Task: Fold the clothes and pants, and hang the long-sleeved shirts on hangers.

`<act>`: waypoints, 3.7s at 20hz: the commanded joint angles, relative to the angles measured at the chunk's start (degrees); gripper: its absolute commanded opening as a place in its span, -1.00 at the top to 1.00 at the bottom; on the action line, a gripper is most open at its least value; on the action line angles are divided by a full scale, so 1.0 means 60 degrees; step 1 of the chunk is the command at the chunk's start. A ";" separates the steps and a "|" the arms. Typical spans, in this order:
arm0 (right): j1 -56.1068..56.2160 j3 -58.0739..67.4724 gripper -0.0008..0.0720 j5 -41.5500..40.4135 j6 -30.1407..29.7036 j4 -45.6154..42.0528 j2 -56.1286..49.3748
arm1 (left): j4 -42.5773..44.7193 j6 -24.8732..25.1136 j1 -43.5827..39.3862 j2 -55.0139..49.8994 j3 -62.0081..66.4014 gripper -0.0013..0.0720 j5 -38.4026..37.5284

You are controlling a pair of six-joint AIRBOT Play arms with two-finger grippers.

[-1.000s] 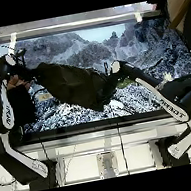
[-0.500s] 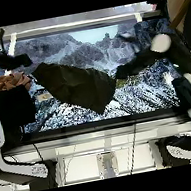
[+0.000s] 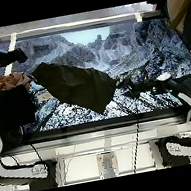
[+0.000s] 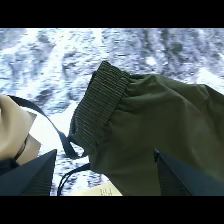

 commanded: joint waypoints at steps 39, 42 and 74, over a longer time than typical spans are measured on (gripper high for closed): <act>-1.0684 1.0105 0.97 0.5872 0.1971 -0.1931 -0.0211 | -0.1727 -0.0437 -0.0007 0.0007 0.0000 -0.93 -0.0397; -1.2513 1.0459 0.97 0.7887 0.2637 -0.2881 -0.0211 | -0.1730 -0.0794 -0.0011 0.0007 0.0000 -0.93 -0.0397; 0.1140 1.1825 -0.53 0.7413 0.1512 -0.9227 0.0135 | -0.3220 -0.1432 -0.0962 -0.0066 -0.0004 -0.93 -0.0769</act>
